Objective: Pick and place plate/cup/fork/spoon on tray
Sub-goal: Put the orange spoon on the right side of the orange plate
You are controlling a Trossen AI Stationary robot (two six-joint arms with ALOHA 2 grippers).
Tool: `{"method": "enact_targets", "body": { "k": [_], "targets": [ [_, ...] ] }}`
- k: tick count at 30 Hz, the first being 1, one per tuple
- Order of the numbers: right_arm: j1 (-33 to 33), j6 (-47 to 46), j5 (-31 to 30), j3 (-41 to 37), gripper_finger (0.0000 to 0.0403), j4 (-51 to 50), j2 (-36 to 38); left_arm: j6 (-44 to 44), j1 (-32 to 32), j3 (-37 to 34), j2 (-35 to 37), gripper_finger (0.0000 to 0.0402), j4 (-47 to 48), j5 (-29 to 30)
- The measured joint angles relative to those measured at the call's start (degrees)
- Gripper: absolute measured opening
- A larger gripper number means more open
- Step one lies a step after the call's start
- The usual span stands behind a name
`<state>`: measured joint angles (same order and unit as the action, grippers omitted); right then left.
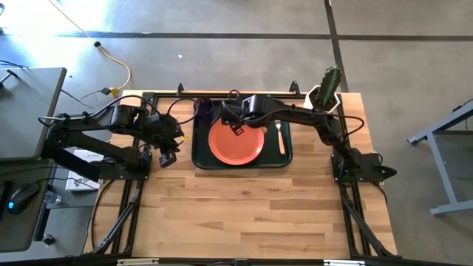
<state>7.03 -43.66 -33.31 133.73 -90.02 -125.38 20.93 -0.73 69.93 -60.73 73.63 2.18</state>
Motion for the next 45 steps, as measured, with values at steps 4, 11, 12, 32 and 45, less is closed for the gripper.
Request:
{"method": "enact_targets", "body": {
  "k": [4,11,12,32,45],
  "targets": [
    [1.11,3.35,-0.81,0.0,0.0009,0.0,0.97,0.62,0.01,0.0,0.0,0.0085,0.02,0.0],
    [2.83,8.05,-2.49,-1.74,0.0009,0.0,1.09,3.05,0.02,0.0,-0.01,0.0085,0.02,0.01],
    [3.18,8.17,-2.55,-2.84,0.0009,0.06,1.09,3.24,0.02,0.0,-0.02,0.0085,0.0,0.0],
    [11.21,-0.66,14.18,-39.1,0.0009,15.88,15.84,6.05,0.0,0.0,-0.02,0.0085,-0.22,0.66],
    [15.19,-10.95,31.43,-54.27,0.0019,30.15,17.42,7.59,0.02,0.0,0.0,0.0085,-0.22,1.08]
  ]
}}
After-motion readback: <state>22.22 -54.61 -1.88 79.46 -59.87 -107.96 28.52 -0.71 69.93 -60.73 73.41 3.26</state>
